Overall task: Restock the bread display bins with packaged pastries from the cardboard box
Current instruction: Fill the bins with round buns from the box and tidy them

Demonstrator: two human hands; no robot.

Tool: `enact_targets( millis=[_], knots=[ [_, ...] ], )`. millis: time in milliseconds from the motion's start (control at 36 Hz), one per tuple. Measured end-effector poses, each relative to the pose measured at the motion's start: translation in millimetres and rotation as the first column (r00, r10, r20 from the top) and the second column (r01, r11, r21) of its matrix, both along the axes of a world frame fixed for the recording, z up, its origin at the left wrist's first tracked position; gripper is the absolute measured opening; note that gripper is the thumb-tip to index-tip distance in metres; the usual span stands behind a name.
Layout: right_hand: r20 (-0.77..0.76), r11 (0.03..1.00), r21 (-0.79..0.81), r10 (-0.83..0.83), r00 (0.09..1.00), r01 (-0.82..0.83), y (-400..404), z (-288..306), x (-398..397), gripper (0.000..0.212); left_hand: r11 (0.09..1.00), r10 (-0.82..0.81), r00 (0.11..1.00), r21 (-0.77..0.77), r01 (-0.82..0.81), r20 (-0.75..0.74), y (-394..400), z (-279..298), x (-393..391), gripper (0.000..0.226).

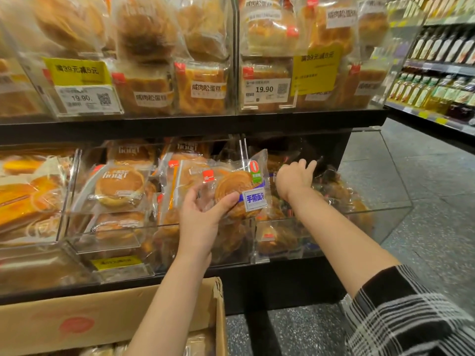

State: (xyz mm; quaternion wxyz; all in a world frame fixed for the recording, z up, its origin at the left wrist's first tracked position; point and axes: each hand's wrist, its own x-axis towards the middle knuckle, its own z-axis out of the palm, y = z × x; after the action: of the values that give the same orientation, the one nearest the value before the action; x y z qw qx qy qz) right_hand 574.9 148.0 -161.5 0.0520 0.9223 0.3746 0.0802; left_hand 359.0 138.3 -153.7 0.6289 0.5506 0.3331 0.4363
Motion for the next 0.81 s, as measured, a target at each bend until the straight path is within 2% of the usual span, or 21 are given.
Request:
enact_targets(
  millis=[56,111,222,361,417,472,528,556,611,639,694,750,806],
  knots=[
    [0.025,0.997,-0.017,0.074,0.997,-0.073,4,-2,-2,0.039,1.0,-0.014,1.0,-0.008,0.014,-0.006,1,-1,-1,0.083],
    [-0.014,0.996,-0.006,0.094,0.995,-0.094,8,-5,-2,0.037,1.0,-0.016,1.0,-0.009,0.016,-0.01,1,0,-1,0.082],
    [-0.133,0.995,0.098,-0.004,0.991,0.017,8,-7,-3,0.036,1.0,-0.008,1.0,-0.018,0.008,-0.019,1,0,-1,0.079],
    [-0.212,0.926,0.329,-0.116,0.97,0.183,0,-2,-4,0.054,1.0,0.007,1.0,-0.027,-0.007,-0.007,-2,1,0,0.08],
    [-0.254,0.836,0.506,-0.093,0.963,0.214,-6,4,-7,0.052,1.0,0.004,1.0,-0.031,-0.004,-0.008,-3,2,0,0.08],
    [-0.342,0.64,0.732,0.05,0.938,0.233,-18,12,-13,0.033,1.0,0.001,1.0,-0.026,-0.002,-0.019,-3,3,-1,0.075],
    [-0.46,0.45,0.844,0.33,0.824,0.291,-36,20,-26,0.019,1.0,0.003,1.0,-0.008,-0.003,-0.029,-3,3,-1,0.064],
    [-0.502,0.429,0.848,0.459,0.733,0.312,-46,24,-36,0.02,1.0,0.005,0.999,0.005,-0.005,-0.038,-3,3,0,0.059],
    [-0.578,0.529,0.806,0.602,0.551,0.267,-63,28,-53,0.035,1.0,0.01,0.999,0.009,-0.01,-0.051,-1,1,1,0.055],
    [-0.604,0.595,0.778,0.618,0.503,0.204,-69,28,-61,0.041,1.0,0.01,0.998,0.009,-0.009,-0.069,0,1,2,0.056],
    [-0.628,0.677,0.731,0.622,0.467,0.081,-77,25,-72,0.053,1.0,0.007,0.993,0.023,-0.004,-0.119,1,2,3,0.067],
    [-0.649,0.696,0.715,0.624,0.437,0.068,-81,23,-78,0.063,0.997,0.016,0.987,0.082,-0.003,-0.16,2,6,4,0.072],
    [-0.638,0.692,0.718,0.612,0.467,0.075,-85,24,-77,0.065,0.982,0.029,0.976,0.189,0.013,-0.215,1,10,5,0.068]
  ],
)
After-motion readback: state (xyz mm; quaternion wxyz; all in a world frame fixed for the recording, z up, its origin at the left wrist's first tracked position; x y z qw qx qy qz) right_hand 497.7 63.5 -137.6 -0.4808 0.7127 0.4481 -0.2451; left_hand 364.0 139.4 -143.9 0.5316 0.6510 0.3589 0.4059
